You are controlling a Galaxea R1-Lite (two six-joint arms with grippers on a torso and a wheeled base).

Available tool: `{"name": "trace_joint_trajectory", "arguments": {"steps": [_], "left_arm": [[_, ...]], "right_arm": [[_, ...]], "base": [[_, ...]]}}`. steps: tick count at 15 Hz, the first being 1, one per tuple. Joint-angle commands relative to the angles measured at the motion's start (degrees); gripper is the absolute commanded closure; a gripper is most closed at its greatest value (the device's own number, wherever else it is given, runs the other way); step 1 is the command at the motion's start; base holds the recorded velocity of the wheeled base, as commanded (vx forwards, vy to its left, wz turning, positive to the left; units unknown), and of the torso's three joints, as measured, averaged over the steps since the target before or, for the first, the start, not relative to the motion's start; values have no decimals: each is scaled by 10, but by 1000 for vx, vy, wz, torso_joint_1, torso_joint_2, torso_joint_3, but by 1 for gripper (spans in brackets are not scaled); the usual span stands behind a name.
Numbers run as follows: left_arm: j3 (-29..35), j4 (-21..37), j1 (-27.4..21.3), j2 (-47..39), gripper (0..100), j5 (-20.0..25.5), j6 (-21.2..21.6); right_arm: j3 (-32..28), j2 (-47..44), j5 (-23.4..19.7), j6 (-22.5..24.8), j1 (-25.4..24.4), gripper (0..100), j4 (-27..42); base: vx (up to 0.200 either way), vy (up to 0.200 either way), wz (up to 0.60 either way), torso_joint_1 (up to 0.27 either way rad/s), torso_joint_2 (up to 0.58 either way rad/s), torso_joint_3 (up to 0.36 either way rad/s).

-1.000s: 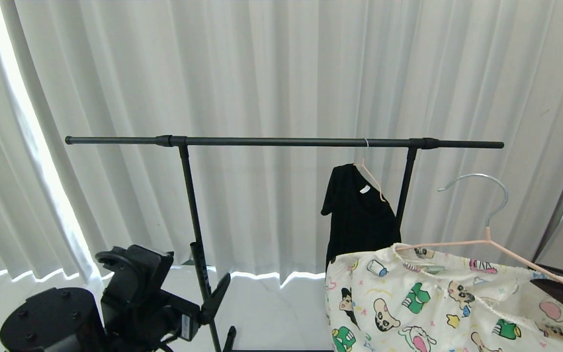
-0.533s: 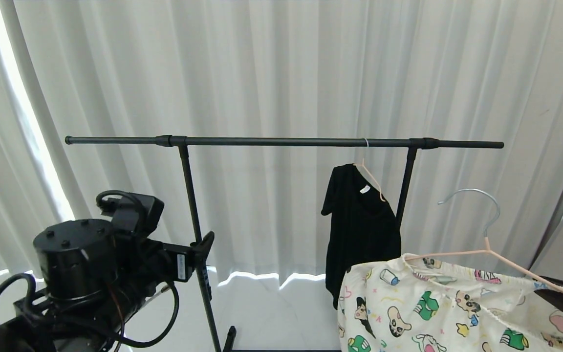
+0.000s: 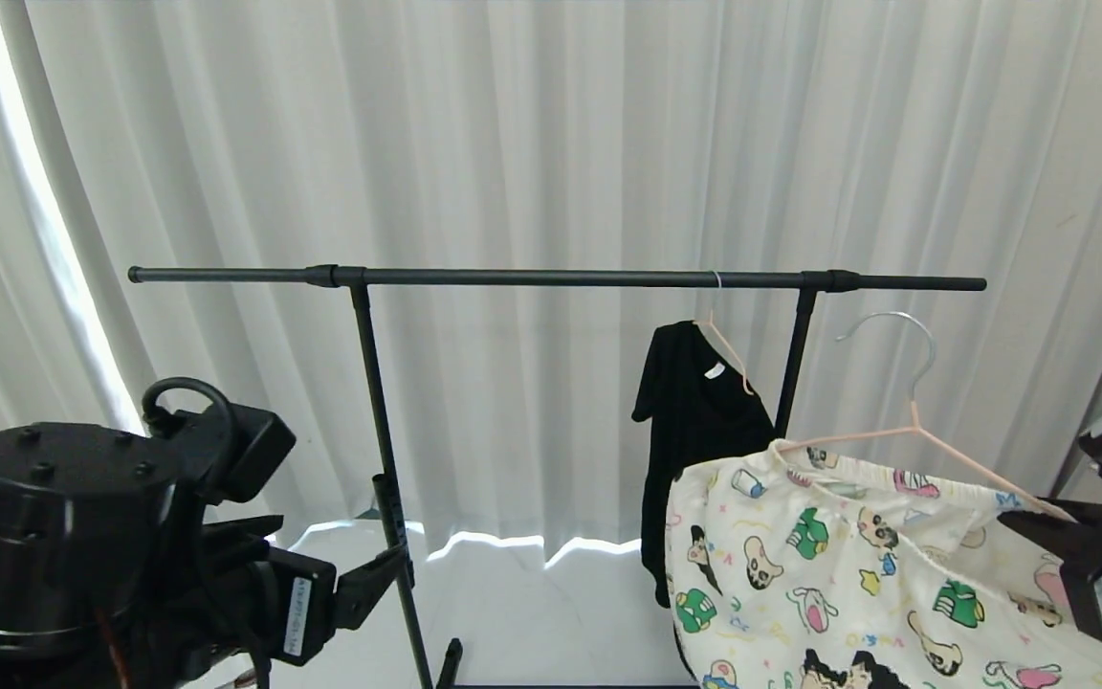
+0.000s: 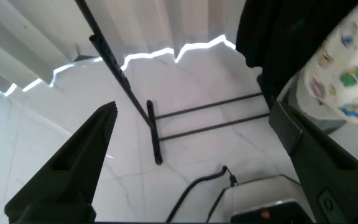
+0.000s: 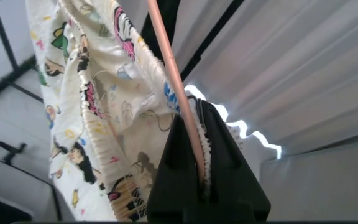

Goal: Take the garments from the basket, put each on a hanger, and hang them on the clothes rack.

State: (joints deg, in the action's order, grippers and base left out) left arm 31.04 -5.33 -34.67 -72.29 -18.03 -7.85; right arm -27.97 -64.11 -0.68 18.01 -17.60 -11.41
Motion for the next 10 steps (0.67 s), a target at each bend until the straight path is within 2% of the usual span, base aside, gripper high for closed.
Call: {"name": "trace_joint_trajectory", "arguments": {"steps": [1,3,6,8,10], "left_arm": [[-5,1,0,45,0,-4,-10],[-12,1,2,45,0,-26,-15],[-31,1,2,45,0,-77,-14],[-32,1,2,44,0,-102,-14],[-34,1,2,45,0,-117,-15]], "right_arm": [[-84,-81,0,-67,-23,100,53],[-129,-130,14,-155,-83,100,81],[-178,-231,134,-298,-198,100,73],[-215,-273,167,-360,-234,100,69],[-239,-295,185,-366,-247,100,65]], "base": [[0,0,0,0,0,0],[0,0,0,0,0,0],[0,0,0,0,0,0],[0,0,0,0,0,0],[0,0,0,0,0,0]]}}
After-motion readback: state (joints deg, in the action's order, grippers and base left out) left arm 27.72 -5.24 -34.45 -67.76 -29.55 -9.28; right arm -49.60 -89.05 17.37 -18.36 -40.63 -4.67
